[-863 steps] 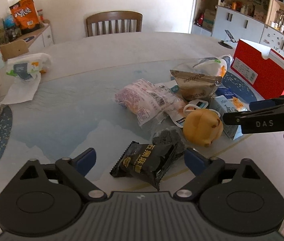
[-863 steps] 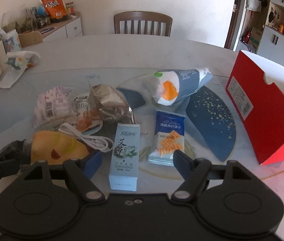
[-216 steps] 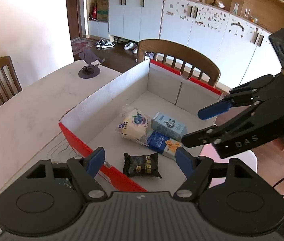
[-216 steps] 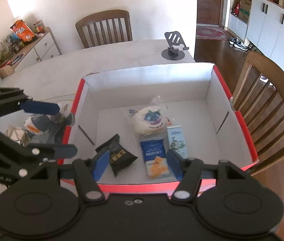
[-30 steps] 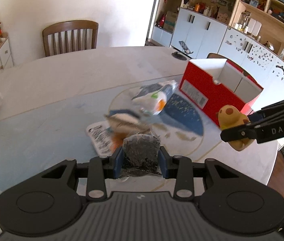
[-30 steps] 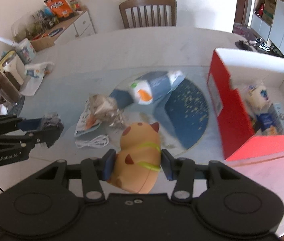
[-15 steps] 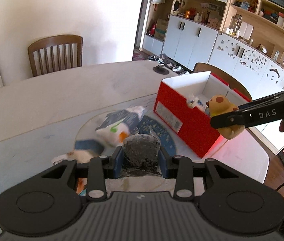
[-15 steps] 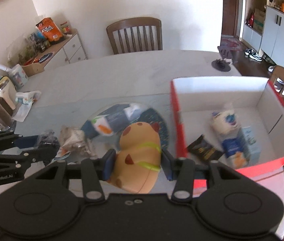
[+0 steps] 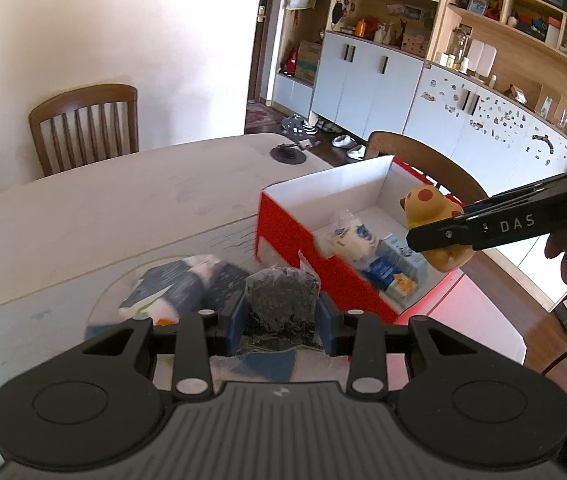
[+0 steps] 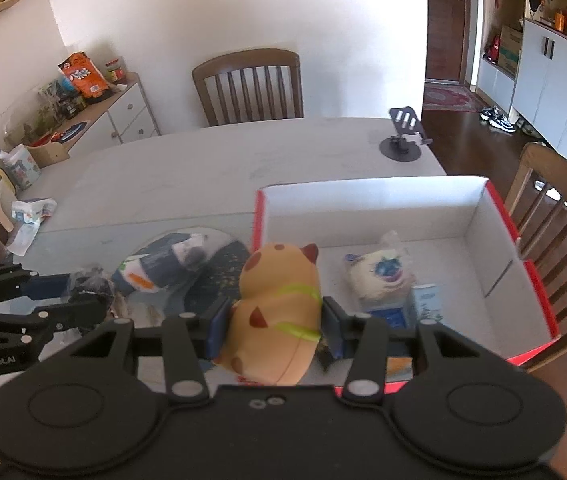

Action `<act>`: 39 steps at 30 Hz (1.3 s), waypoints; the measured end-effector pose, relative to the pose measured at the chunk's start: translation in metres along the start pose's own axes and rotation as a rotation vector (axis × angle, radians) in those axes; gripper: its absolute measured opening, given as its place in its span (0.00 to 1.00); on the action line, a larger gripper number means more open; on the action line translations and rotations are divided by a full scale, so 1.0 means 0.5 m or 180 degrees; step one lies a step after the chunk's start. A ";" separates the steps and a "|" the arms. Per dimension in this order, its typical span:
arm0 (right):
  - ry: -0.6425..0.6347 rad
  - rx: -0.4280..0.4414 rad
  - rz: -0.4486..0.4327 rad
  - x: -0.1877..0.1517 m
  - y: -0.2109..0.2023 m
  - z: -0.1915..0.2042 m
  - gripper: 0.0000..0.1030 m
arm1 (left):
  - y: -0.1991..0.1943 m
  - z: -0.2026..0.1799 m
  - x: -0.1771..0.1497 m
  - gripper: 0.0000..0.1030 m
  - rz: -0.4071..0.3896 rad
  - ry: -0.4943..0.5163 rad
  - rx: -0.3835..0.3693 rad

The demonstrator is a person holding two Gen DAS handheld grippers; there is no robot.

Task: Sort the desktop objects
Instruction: 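Carry the toy figure and seaweed packet with both grippers over the shoebox, then lower the toy into the box and open the right gripper while the left releases the seaweed packet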

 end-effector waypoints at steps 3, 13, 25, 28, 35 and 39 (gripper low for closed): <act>0.0021 -0.0011 0.0010 0.004 0.000 -0.029 0.46 | 0.019 -0.024 0.017 0.35 0.0009 0.0049 -0.0016; 0.0084 -0.0107 0.0036 0.028 0.017 -0.125 0.46 | 0.090 -0.100 0.077 0.35 0.0052 0.0268 -0.0129; 0.0153 -0.0182 0.0122 0.049 0.048 -0.205 0.46 | 0.185 -0.183 0.105 0.35 0.0239 0.0625 -0.0308; 0.0152 -0.0205 0.0169 0.053 0.063 -0.219 0.46 | 0.216 -0.200 0.106 0.35 0.0322 0.0686 -0.0383; 0.0087 -0.0253 0.0244 0.065 0.098 -0.245 0.46 | 0.272 -0.235 0.114 0.35 0.0447 0.0862 -0.0476; 0.0094 -0.0316 0.0323 0.070 0.129 -0.264 0.46 | 0.310 -0.238 0.102 0.35 0.0601 0.0877 -0.0497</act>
Point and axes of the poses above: each gripper's, at about its wrist camera, not at the fingertips, and y roughly the way its jaws point, z to its left, x to its top, the point moved 10 cm from there along y, roughly the way its jaws point, and after that the axes turned 10 degrees about y, right-handed, at the moved point
